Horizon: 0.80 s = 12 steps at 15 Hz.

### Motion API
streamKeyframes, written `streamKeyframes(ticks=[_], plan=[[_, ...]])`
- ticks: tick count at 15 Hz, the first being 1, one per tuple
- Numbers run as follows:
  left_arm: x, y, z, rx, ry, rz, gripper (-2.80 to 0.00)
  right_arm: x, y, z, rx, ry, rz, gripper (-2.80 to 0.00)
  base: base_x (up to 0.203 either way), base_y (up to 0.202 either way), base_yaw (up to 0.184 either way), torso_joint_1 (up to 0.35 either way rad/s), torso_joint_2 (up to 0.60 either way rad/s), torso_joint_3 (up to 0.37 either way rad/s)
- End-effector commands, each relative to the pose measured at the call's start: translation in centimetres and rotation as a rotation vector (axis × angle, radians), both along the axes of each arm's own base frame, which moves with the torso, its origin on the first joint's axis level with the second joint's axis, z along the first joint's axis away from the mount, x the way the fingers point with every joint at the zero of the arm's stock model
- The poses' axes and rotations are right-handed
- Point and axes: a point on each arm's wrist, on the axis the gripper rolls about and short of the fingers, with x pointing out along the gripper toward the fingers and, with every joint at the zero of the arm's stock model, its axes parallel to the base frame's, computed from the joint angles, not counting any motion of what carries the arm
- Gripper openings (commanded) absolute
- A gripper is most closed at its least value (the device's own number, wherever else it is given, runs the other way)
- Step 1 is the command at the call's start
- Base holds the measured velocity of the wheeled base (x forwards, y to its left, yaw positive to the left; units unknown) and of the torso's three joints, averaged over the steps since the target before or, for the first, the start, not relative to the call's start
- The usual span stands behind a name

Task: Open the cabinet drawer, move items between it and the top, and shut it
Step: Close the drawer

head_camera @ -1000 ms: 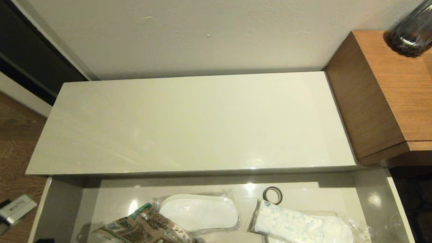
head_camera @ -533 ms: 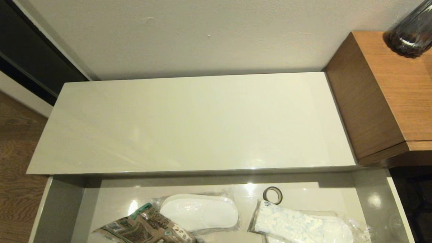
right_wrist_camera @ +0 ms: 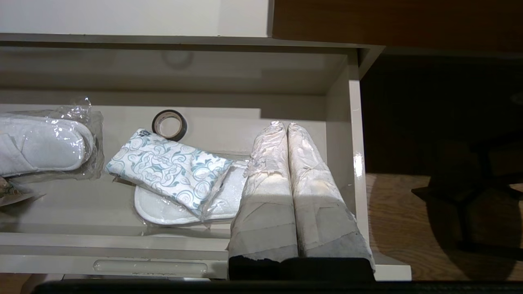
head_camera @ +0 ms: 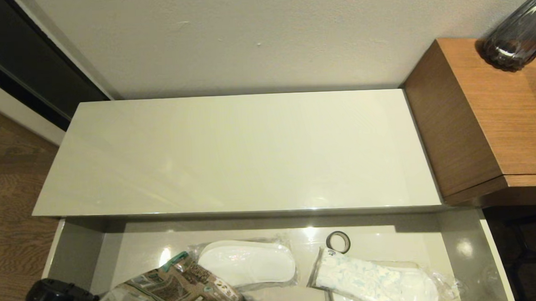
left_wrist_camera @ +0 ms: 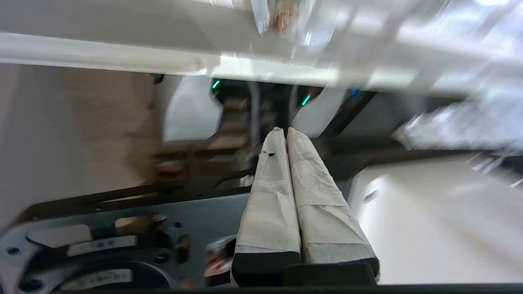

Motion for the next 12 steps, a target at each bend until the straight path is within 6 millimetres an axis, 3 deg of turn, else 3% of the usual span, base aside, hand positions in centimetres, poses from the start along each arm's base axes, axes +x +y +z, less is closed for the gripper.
streamKeyframes(ticks=[1, 8, 12], plan=[[-0.2, -0.3, -1.0, 0.037, 0.062, -0.068, -2.8, 0.0, 0.0, 0.0, -0.001, 0.002, 0.001, -2.8, 0.0, 0.0, 0.0, 0.0, 0.0, 0.0], [-0.1, -0.8, -2.5, 0.087, 0.164, -0.101, -2.8, 0.0, 0.0, 0.0, -0.001, 0.002, -0.001, -2.8, 0.0, 0.0, 0.0, 0.0, 0.0, 0.0], [-0.1, -1.3, -4.5, 0.114, 0.214, -0.138, -2.8, 0.0, 0.0, 0.0, -0.001, 0.001, 0.001, -2.8, 0.0, 0.0, 0.0, 0.0, 0.0, 0.0]])
